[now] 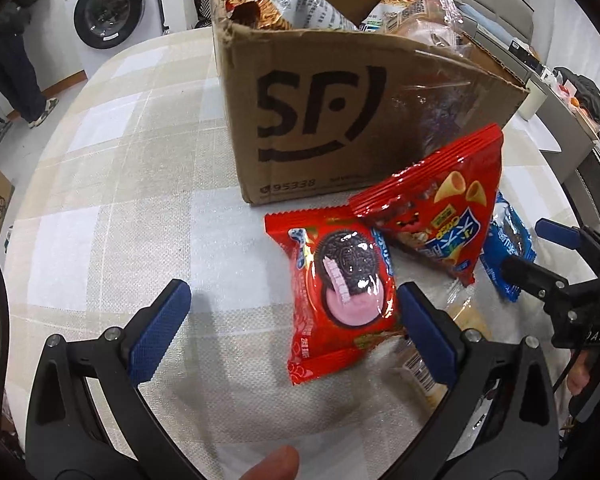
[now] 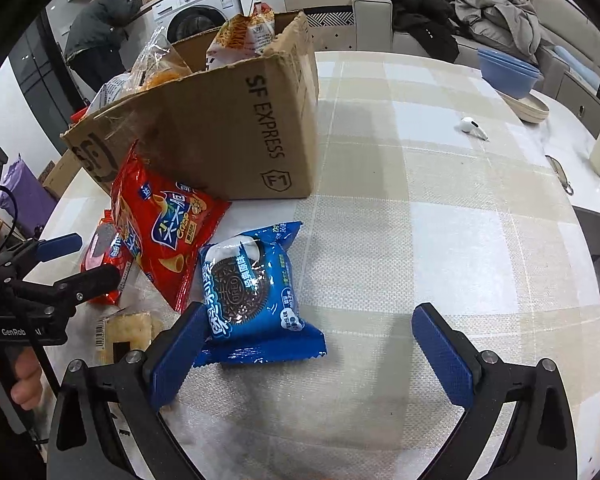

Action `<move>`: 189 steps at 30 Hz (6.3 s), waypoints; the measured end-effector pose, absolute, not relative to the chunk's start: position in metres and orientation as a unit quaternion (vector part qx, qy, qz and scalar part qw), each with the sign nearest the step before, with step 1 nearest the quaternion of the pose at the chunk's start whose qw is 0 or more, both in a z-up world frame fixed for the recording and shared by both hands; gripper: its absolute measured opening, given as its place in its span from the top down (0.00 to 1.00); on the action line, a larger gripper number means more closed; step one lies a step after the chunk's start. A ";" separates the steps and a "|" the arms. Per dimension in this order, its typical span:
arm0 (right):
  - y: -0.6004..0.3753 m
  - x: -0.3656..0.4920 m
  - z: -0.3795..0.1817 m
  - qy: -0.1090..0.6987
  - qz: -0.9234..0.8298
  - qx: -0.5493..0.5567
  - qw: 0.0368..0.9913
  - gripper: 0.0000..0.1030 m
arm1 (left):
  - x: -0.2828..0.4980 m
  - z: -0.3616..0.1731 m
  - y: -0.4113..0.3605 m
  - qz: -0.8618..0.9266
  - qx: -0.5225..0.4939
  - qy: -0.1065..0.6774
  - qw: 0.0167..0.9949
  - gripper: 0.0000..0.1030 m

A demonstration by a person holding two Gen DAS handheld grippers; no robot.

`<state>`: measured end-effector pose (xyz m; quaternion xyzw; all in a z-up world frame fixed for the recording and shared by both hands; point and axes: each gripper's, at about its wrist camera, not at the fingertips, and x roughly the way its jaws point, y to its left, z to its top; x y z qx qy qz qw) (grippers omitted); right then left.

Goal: Organize snacks
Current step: 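Grasp the red Oreo pack with the left gripper while the right grasps the blue Oreo pack, then lift both Oreo packs and carry them over the open box, then open both grippers to drop the Oreo packs into the box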

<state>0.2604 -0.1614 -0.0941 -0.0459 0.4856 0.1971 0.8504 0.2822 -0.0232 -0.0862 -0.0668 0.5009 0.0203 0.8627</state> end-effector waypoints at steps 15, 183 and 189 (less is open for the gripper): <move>-0.143 0.251 -0.102 0.470 0.193 -0.102 0.855 0.00 | 0.312 -0.109 -0.022 0.028 -0.055 0.501 0.863 0.01; -0.119 0.280 0.016 0.281 0.254 -0.025 0.925 0.12 | 0.331 0.030 0.026 -0.008 -0.059 0.342 0.938 0.19; -0.128 0.271 0.010 0.302 0.253 -0.003 0.919 0.03 | 0.299 0.038 0.026 -0.003 -0.063 0.333 0.941 0.01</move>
